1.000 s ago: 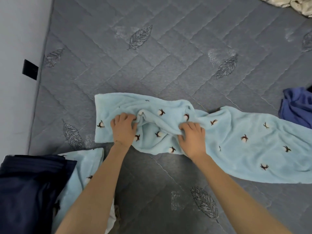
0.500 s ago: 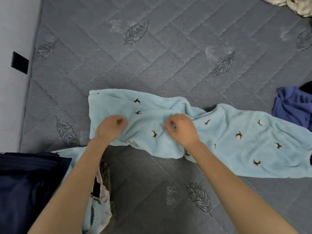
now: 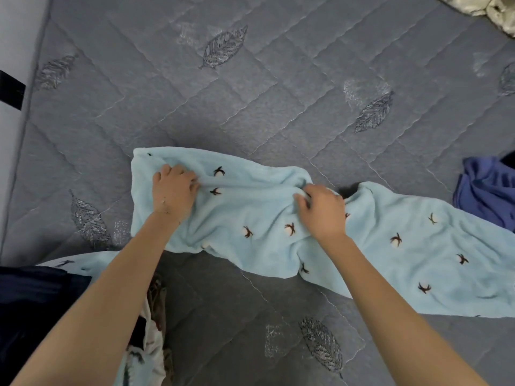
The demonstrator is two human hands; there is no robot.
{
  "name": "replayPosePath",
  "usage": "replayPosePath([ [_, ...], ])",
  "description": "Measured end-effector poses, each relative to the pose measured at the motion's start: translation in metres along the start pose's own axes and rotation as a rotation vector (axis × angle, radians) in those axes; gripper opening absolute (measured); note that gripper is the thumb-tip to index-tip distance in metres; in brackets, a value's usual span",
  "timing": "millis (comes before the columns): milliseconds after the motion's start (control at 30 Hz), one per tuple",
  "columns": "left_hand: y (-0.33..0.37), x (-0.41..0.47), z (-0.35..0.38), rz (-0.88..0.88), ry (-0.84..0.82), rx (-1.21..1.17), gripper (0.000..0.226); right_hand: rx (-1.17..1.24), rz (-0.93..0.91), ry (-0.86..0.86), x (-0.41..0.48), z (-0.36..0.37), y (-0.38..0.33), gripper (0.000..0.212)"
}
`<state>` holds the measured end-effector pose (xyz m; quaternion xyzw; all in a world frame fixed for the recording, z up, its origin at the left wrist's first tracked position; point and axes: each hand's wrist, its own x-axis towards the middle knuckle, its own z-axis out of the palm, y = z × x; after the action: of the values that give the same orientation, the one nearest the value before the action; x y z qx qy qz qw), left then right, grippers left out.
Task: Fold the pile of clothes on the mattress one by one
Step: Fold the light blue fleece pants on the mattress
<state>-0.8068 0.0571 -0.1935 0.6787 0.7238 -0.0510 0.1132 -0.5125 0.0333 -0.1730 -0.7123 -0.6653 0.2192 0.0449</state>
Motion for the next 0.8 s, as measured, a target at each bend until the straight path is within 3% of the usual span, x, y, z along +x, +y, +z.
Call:
replayPosePath([
  [67,-0.004,0.002,-0.005,-0.007,0.181,-0.125,0.027,0.109,0.001,0.119,0.002,-0.004,-0.007,0.023],
  [167,-0.007,0.004,-0.018,-0.064,0.480,-0.292,0.024,0.089,-0.123,0.343,0.011,-0.008,-0.017,0.029],
  [267,-0.004,0.005,-0.022,-0.097,0.585,-0.347,0.024,0.059,-0.155,0.443,0.021,-0.005,-0.022,0.023],
  [400,0.008,-0.001,-0.004,-0.153,0.291,-0.310,0.042,-0.014,-0.124,0.259,0.025,0.011,-0.013,0.032],
  [500,0.018,-0.017,0.012,0.141,0.126,-0.275,0.060,-0.018,-0.135,0.196,0.014,0.013,-0.002,0.049],
  [567,0.021,-0.026,0.025,0.294,-0.094,-0.152,0.073,-0.051,-0.124,0.201,0.002,0.012,0.005,0.059],
  [667,0.019,-0.038,0.039,0.276,-0.360,0.127,0.084,-0.091,-0.039,-0.024,-0.016,0.016,0.016,0.078],
  [733,0.026,-0.039,0.037,0.226,-0.417,0.114,0.090,-0.109,-0.018,-0.195,-0.025,0.023,0.025,0.081],
  [800,0.042,-0.040,0.029,0.187,-0.376,-0.043,0.089,-0.032,-0.052,-0.193,-0.031,0.025,0.032,0.079],
])
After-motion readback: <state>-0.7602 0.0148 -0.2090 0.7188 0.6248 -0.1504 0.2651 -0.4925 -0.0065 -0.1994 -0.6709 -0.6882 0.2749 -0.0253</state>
